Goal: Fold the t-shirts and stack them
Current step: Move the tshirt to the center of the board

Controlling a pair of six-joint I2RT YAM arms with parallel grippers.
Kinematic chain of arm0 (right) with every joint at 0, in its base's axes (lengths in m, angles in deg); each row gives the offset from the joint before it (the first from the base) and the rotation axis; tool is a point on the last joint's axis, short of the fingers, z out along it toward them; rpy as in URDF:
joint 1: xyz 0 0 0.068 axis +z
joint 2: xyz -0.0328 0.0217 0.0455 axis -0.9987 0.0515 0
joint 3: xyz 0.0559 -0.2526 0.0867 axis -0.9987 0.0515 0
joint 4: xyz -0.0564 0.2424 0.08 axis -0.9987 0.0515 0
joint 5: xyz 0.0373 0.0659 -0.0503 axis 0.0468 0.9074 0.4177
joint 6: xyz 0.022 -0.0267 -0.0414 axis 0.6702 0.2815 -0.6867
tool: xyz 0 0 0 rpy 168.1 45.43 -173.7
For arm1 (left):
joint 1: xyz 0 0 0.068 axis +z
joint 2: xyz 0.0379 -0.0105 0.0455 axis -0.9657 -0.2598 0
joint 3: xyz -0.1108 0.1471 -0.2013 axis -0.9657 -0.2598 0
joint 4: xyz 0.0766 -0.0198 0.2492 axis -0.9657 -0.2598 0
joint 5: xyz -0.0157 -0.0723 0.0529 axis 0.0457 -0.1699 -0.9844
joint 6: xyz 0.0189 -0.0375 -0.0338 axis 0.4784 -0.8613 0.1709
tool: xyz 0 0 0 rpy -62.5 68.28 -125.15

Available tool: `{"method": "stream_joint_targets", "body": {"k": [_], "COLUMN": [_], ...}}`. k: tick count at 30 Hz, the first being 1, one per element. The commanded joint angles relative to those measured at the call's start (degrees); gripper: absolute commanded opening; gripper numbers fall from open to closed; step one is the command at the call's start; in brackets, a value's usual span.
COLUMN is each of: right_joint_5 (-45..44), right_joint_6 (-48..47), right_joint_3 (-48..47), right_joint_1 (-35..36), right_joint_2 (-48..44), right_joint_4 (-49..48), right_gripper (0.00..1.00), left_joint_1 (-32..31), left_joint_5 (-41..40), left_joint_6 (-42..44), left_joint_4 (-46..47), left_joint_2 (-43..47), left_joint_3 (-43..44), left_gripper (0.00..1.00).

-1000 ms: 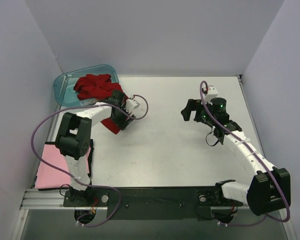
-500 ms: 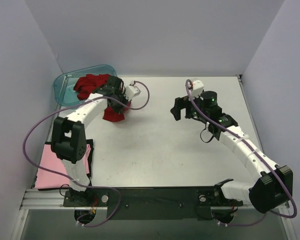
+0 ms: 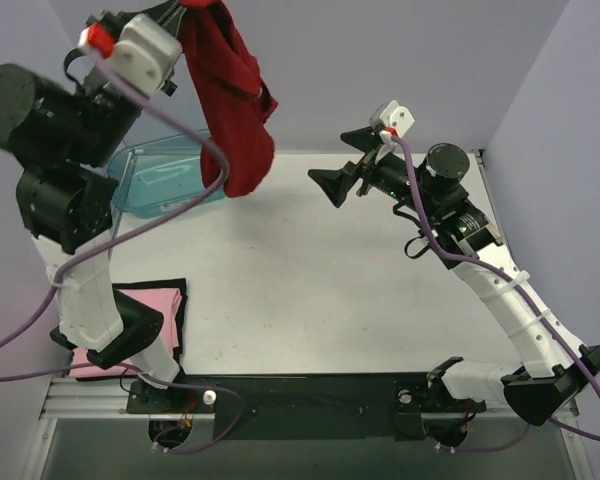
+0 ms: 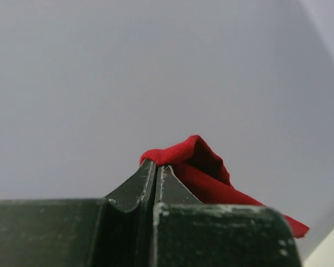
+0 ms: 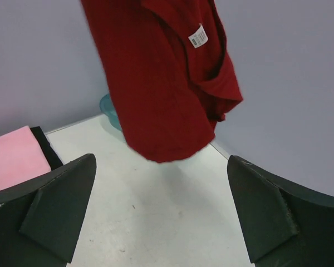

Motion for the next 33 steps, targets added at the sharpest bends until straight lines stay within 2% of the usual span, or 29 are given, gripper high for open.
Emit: {"method": "stream_joint_targets", "body": {"k": [1,4,8,13,17,20,23,25,27,28,29,30,31,33], "right_joint_5": [2.1,-1.0,-2.4,-0.7,-1.9,0.9,1.8,2.9,3.0,2.9,2.8,3.1,3.3,3.3], "right_joint_6": [2.0,2.3,3.4,1.9,-0.9,-1.2,1.6,4.5,7.8,8.6,9.4,9.6,9.8,10.2], "right_joint_3": [0.2,2.4,6.0,11.1,14.4,18.4,24.9,26.0,25.3,24.9,23.7,22.5,20.4,17.4], "right_joint_1": [-0.3,-1.0,-3.8,-10.2,-11.0,-10.9,-11.0,-10.8,-10.9,-10.9,-11.0,-11.0,-11.0,-11.2], "right_joint_2": [-2.0,-4.5,-8.4,-12.9,-12.8,-12.8,-12.0,-10.3,-8.4,-7.2,-6.6,-5.1,-4.2,-2.8], "right_joint_4": [-2.1,-0.6,3.0,13.7,23.2,24.8,20.7,18.8,16.8,15.8,15.5,15.9,16.3,17.5], "right_gripper": [0.98,0.99,1.0,0.99,0.94,0.93,0.93,0.91,0.9,0.9,0.9,0.9,0.9,0.9], "left_joint_1": [-7.9,-9.3,-9.3,-9.4,-9.7,-9.9,-9.9,-9.9,-9.9,-9.9,-9.8,-9.5,-9.2,-6.9], "left_joint_5": [-1.2,2.4,8.8,8.6,8.6,9.1,8.6,7.5,3.3,-2.7,-7.7,-16.1,-24.6,-29.0], "left_joint_6": [4.5,3.5,-2.9,-5.4,-7.1,-8.9,-9.5,-10.1,-9.8,-9.4,-7.7,-6.6,-4.1,-2.1], "left_joint_4": [-2.1,-5.6,-7.9,-5.9,-4.4,-4.1,-3.5,-2.8,0.2,1.9,7.0,10.1,18.8,27.6], "left_joint_2": [-3.3,-3.8,-3.0,-2.3,-1.0,-1.1,-1.2,-1.1,-1.3,-1.6,-2.0,-2.4,-3.6,-5.8], "left_joint_3": [4.8,4.0,-0.9,-9.9,-16.6,-16.7,-16.7,-16.7,-16.7,-16.7,-16.7,-16.8,-16.4,-11.9], "left_gripper": [0.0,0.0,0.0,0.0,0.0,0.0,0.0,0.0,0.0,0.0,0.0,0.0,0.0,0.0]}}
